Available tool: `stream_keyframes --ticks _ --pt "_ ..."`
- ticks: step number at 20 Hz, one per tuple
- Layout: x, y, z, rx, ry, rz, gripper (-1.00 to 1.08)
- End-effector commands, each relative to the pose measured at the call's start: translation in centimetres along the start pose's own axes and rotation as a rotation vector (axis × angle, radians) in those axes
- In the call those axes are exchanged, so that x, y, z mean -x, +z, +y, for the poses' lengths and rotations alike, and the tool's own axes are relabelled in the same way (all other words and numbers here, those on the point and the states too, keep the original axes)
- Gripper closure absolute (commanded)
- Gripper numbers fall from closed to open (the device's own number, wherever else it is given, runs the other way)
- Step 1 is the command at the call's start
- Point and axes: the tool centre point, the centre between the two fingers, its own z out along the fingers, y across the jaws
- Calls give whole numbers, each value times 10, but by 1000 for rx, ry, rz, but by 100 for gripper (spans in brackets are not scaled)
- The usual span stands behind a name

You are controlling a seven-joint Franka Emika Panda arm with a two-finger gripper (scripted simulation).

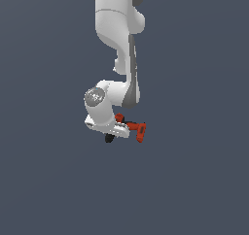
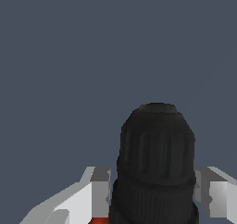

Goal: Pick up the object and move it to a goal position.

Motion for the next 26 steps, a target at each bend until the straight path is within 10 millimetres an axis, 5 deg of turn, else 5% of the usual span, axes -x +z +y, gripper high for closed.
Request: stream_keyframes --ticks 1,11,26 --pt "0 1 1 1 0 0 108" --pt "-13 -9 10 -15 -9 50 108" --pt "-84 -74 69 -108 -65 348 108"
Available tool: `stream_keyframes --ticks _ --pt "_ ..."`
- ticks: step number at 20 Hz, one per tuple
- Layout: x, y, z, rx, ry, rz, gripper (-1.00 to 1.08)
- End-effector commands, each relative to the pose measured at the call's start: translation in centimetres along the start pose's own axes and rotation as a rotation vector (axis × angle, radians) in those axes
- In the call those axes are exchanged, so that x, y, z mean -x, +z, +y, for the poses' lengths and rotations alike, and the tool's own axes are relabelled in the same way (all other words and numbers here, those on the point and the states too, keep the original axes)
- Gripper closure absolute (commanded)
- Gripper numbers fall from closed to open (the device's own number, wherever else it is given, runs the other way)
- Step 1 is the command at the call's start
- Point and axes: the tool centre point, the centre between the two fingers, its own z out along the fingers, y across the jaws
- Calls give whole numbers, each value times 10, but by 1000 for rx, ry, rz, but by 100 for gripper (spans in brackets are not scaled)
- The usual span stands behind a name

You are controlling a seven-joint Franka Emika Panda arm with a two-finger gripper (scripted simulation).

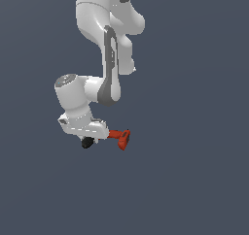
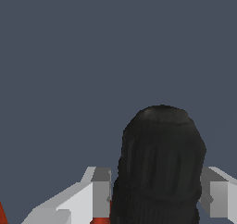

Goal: Pick up the object and move it to a goal position.

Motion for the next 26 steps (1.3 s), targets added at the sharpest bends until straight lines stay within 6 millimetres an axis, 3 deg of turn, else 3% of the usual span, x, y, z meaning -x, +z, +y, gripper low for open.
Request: stream_keyframes --ticks 1,13,26 --pt "-19 -14 11 -17 -12 65 108" --pt "-76 -65 55 -99 -55 299 108" --pt "-119 -118 97 -182 -97 513 108"
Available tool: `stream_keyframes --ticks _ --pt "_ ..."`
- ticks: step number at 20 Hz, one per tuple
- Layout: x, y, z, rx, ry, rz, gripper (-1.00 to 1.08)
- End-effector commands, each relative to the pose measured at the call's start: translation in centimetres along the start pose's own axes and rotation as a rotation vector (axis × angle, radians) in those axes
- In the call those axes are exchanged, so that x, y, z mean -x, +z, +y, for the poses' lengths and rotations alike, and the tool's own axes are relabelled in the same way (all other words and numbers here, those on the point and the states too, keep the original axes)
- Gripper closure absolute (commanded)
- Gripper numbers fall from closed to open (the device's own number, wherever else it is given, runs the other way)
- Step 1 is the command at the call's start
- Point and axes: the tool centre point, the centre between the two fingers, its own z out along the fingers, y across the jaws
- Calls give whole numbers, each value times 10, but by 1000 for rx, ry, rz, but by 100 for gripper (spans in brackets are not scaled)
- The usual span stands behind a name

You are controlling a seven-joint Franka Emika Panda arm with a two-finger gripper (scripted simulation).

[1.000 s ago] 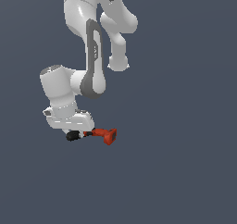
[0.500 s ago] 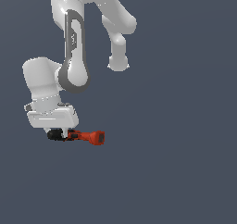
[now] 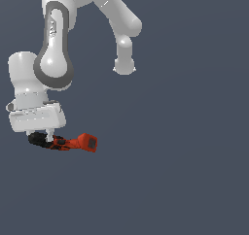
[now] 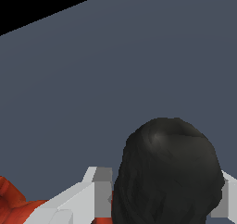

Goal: Pick up the object and move it to a goal position.

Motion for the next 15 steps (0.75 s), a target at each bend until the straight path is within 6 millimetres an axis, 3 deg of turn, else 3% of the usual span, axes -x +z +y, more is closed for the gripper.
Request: stream_keyframes --ticks 1,8,15 --pt "-14 -8 4 -13 -10 41 108" --pt "-30 -19 15 -41 -23 103 108" --pt "-34 -22 18 -51 -27 119 108"
